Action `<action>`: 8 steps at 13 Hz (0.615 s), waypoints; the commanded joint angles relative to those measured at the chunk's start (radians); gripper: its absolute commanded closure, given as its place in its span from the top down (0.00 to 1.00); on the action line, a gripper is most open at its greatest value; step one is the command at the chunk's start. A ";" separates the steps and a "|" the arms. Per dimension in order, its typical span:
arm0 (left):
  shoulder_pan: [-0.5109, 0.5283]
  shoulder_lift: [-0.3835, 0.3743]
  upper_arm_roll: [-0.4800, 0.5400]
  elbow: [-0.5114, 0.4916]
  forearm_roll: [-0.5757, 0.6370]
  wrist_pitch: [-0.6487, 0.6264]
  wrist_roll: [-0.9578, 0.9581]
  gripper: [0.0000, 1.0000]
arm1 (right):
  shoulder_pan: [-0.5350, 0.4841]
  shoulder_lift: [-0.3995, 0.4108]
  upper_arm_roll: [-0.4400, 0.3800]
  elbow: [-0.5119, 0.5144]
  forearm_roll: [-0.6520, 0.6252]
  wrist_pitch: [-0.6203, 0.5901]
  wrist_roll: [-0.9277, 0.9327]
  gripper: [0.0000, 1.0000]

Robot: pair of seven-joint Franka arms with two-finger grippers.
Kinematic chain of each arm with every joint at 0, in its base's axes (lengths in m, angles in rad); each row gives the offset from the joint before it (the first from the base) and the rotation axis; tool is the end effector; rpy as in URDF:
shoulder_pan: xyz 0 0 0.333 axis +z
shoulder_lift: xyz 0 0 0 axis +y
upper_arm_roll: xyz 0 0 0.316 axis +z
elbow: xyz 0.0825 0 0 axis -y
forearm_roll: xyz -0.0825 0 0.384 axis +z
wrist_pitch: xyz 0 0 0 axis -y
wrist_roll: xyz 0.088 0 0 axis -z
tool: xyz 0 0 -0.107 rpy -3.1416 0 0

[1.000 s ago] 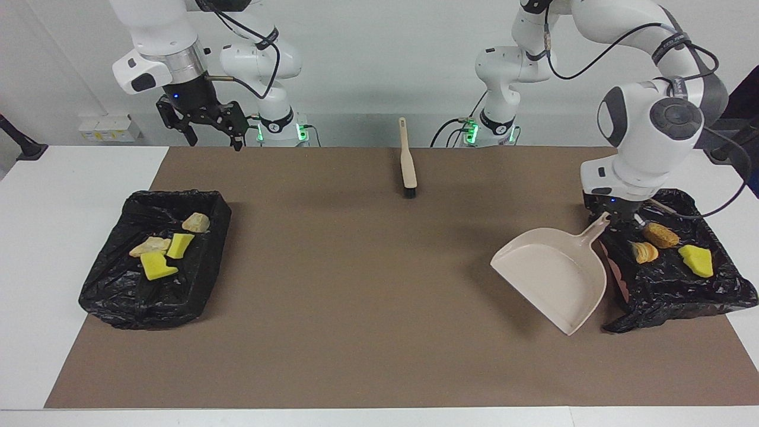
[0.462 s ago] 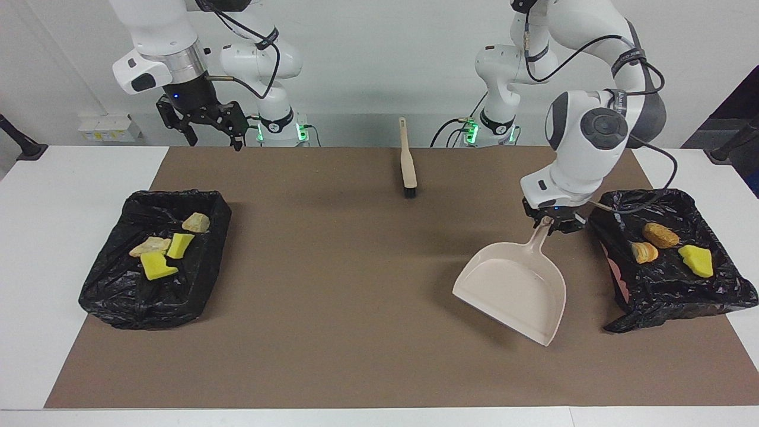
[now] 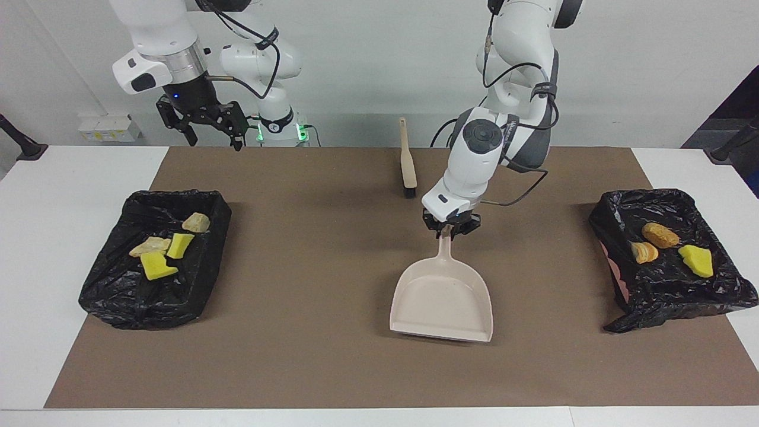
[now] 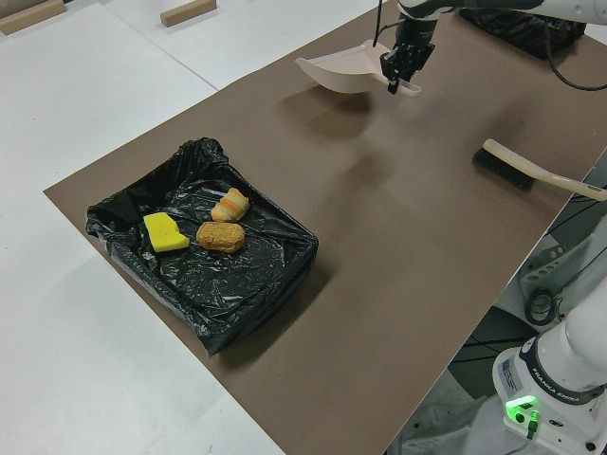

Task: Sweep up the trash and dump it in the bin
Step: 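Set the dustpan down on the table with the left gripper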

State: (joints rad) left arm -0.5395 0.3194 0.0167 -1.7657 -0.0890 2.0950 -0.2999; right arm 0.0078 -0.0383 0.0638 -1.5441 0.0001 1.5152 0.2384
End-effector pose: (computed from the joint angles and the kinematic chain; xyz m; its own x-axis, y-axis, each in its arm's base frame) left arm 0.5533 -0.3248 0.3841 0.9837 -0.1791 -0.0132 -0.1777 -0.9815 0.0714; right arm 0.5358 0.0392 0.6530 0.9861 -0.1660 0.0096 -0.1661 -0.9861 0.0001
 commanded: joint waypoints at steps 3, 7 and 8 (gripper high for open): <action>-0.040 -0.045 0.020 -0.139 -0.031 0.098 -0.024 0.00 | -0.012 -0.006 0.004 -0.008 0.014 0.002 -0.017 1.00; -0.040 -0.031 0.022 -0.146 -0.032 0.108 -0.022 0.69 | -0.012 -0.006 0.002 -0.008 0.014 0.002 -0.017 1.00; -0.040 -0.037 0.023 -0.146 -0.034 0.103 -0.031 1.00 | -0.012 -0.006 0.002 -0.008 0.014 0.002 -0.017 1.00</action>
State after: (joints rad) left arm -0.5677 0.3133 0.0228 -1.8747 -0.1045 2.1850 -0.3212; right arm 0.0069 -0.0383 0.0629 -1.5446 0.0001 1.5152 0.2384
